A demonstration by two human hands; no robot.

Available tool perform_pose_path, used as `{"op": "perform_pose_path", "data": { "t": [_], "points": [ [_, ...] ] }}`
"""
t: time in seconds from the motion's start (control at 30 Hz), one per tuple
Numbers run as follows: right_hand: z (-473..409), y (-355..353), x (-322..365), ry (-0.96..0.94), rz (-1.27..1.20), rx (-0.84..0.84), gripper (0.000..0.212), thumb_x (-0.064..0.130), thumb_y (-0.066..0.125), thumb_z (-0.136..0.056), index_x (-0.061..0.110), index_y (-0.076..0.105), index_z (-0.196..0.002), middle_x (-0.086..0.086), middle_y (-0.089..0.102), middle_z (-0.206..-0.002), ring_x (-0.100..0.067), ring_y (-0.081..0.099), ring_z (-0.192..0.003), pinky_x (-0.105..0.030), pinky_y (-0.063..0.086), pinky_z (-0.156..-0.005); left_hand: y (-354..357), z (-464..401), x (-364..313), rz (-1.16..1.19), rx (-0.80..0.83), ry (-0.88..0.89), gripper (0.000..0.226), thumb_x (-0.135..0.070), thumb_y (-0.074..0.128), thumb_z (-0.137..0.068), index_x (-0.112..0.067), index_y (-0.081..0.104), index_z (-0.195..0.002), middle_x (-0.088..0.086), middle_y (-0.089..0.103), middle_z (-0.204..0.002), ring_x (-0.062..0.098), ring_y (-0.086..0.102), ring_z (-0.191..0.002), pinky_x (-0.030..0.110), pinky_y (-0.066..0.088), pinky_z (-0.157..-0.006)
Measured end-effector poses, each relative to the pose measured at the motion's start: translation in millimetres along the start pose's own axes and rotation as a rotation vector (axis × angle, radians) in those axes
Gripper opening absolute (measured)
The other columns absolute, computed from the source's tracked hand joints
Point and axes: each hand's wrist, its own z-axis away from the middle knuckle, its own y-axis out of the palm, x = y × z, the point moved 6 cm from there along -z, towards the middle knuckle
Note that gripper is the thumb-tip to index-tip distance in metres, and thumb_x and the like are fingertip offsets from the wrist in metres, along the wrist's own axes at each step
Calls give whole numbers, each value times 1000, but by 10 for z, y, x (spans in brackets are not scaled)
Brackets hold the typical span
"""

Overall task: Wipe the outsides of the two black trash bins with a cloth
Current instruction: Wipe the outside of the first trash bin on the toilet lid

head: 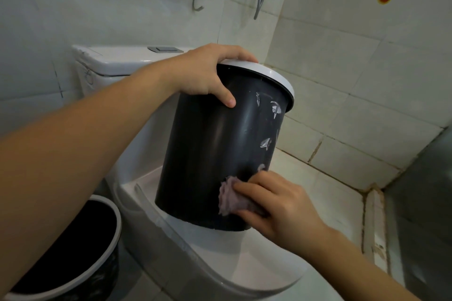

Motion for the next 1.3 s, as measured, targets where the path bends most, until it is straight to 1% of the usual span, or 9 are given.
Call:
{"op": "perform_pose_path", "data": {
  "t": [0.1,0.2,0.3,0.43,0.63,0.8,0.87,1.13,1.3],
  "points": [
    [-121,-80,-80,-4,44,-46,31,37,63,-96,16,70,-117,-1,64,-98,-19,60,-84,-34,55,-66,0,8,-9,0,-10,4,79,-10,89,-63,-52,56,-120,-18,61,-122,7,58,-112,25,48,-93],
    [-385,-252,-289,152,80,-163,33,38,63,-92,16,71,-116,-2,64,-96,-22,61,-82,-39,54,-64,7,12,-25,-7,-14,10,79,-10,89,-63,-49,56,-123,-18,62,-122,8,58,-114,24,47,-95],
    [-472,-300,-333,236,80,-221,36,40,63,-91,16,71,-115,-2,64,-95,-21,61,-79,-37,54,-61,7,15,-31,-15,-17,8,79,-10,89,-64,-48,57,-124,-18,62,-122,8,58,-113,29,49,-98],
    [-248,-127,-31,99,52,-133,35,37,62,-92,16,70,-118,-3,61,-95,-22,59,-80,-37,54,-63,-3,29,-5,-1,-17,6,79,-10,90,-62,-52,57,-120,-17,63,-122,10,59,-114,36,49,-102],
    [25,75,258,-18,37,-29,27,35,64,-94,18,71,-114,1,62,-94,-16,56,-79,-26,50,-62,-25,41,-2,-1,-8,2,77,-13,90,-63,-56,55,-117,-16,61,-124,10,59,-113,30,50,-94],
    [-147,-91,-3,171,1,-152,36,41,64,-90,14,72,-112,0,68,-97,-17,62,-86,-23,53,-77,-25,52,2,-15,-22,-1,78,-13,90,-62,-53,55,-119,-16,61,-124,10,59,-114,34,49,-100],
    [-170,-98,-18,188,-2,-158,36,42,64,-90,14,72,-111,1,67,-96,-15,61,-86,-20,51,-78,-30,58,15,-13,-20,-6,79,-13,91,-62,-51,56,-122,-16,62,-124,10,59,-115,36,49,-102],
    [45,90,271,-26,-1,-22,25,33,66,-93,17,72,-111,1,63,-93,-19,58,-78,-31,51,-61,-43,76,7,-4,-20,-17,78,-12,89,-64,-50,56,-123,-15,60,-125,10,58,-114,27,49,-93],
    [-318,-195,-175,150,34,-199,27,32,65,-90,15,73,-108,-3,65,-91,-25,63,-81,-38,54,-65,-26,55,-3,-6,-19,-5,78,-10,90,-63,-47,57,-123,-19,62,-120,8,59,-111,18,47,-88]
  ]
}}
